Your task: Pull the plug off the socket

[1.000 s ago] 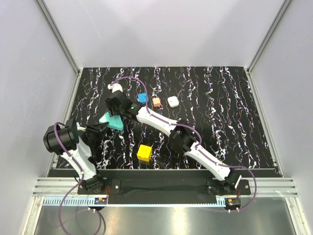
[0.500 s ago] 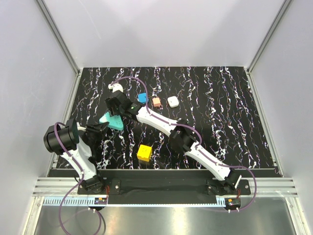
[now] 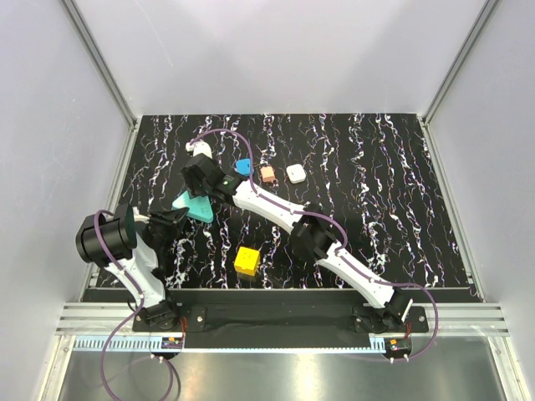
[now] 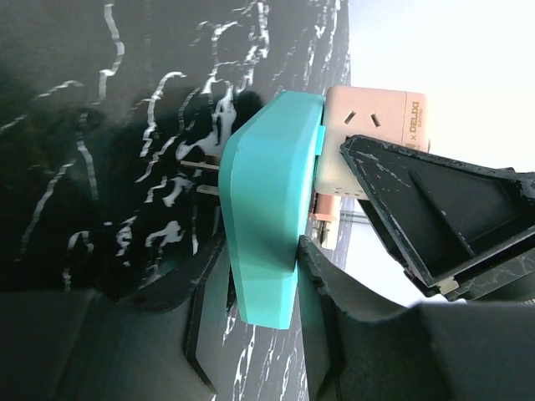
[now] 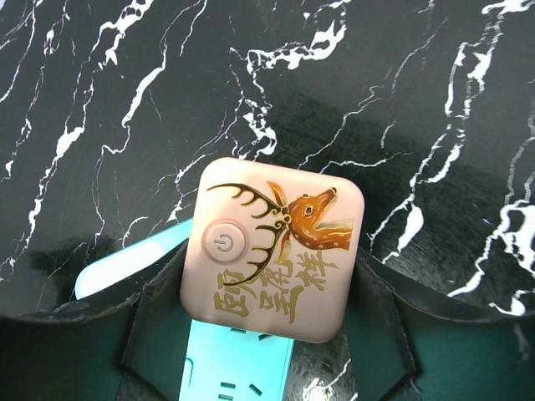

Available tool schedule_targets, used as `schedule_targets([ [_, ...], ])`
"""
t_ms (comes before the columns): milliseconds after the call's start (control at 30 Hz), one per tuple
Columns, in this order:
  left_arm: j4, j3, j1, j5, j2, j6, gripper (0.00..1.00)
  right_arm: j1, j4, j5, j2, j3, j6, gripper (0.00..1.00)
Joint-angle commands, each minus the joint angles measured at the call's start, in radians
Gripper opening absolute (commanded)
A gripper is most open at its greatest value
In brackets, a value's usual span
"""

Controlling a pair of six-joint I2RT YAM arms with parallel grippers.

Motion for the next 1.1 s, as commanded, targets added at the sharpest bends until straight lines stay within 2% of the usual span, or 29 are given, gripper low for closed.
schedule_targets([
  [0,0.020,-0.018,-0.006,-0.068,-0.028,0.069,0.00,0.006,0.091,0.094,-0.173,0.065,-0.003,0.00],
  [233,-0.031,-0.008,-0.012,-0.081,-0.054,0.073,0.00,0.006,0.104,0.109,-0.182,0.094,0.049,0.00],
  [500,-0.146,0.018,-0.019,-0.094,-0.103,0.079,0.00,0.005,0.124,0.071,-0.152,0.042,0.066,0.00],
  [600,-0.236,0.044,-0.017,-0.091,-0.131,0.079,0.00,0.006,0.123,0.068,-0.142,0.028,0.072,0.00],
  [833,-0.575,0.145,-0.043,-0.134,-0.218,0.141,0.00,-0.006,0.124,0.068,-0.132,0.057,0.083,0.00],
  [1067,-0.545,0.131,-0.065,-0.165,-0.229,0.158,0.00,-0.023,0.123,0.063,-0.155,0.041,0.114,0.00],
])
